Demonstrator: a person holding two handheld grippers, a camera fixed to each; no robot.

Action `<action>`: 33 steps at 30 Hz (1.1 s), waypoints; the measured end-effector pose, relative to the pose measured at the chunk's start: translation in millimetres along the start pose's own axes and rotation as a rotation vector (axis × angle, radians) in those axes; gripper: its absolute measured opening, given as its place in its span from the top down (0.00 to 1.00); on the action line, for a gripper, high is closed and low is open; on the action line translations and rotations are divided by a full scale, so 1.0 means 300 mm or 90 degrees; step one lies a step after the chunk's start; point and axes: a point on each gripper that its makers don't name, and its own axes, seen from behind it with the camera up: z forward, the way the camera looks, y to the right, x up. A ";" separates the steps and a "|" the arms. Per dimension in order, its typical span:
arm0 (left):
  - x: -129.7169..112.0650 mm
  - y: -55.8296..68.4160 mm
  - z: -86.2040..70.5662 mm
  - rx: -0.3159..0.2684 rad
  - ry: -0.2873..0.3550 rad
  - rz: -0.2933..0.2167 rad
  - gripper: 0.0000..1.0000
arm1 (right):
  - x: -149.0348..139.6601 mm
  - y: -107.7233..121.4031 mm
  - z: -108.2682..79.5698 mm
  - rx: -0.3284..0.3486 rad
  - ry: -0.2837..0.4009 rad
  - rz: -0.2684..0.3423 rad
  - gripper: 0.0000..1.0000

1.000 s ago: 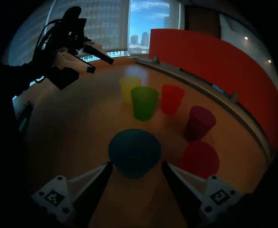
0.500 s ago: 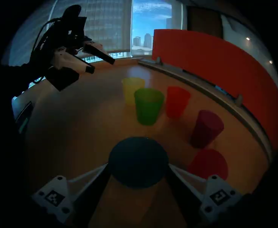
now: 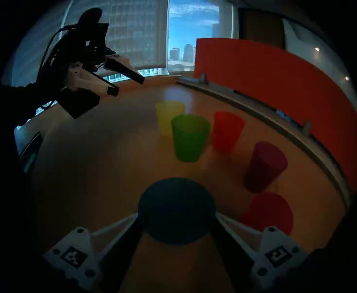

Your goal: Pour water

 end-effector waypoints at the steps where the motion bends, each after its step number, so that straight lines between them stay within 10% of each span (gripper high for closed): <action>1: 0.000 0.000 0.001 0.000 0.000 0.001 0.02 | 0.001 -0.002 -0.002 0.002 0.001 0.004 0.10; 33: 0.012 0.040 0.028 -0.009 0.003 -0.010 0.03 | 0.173 0.066 -0.310 -0.058 0.094 0.021 0.11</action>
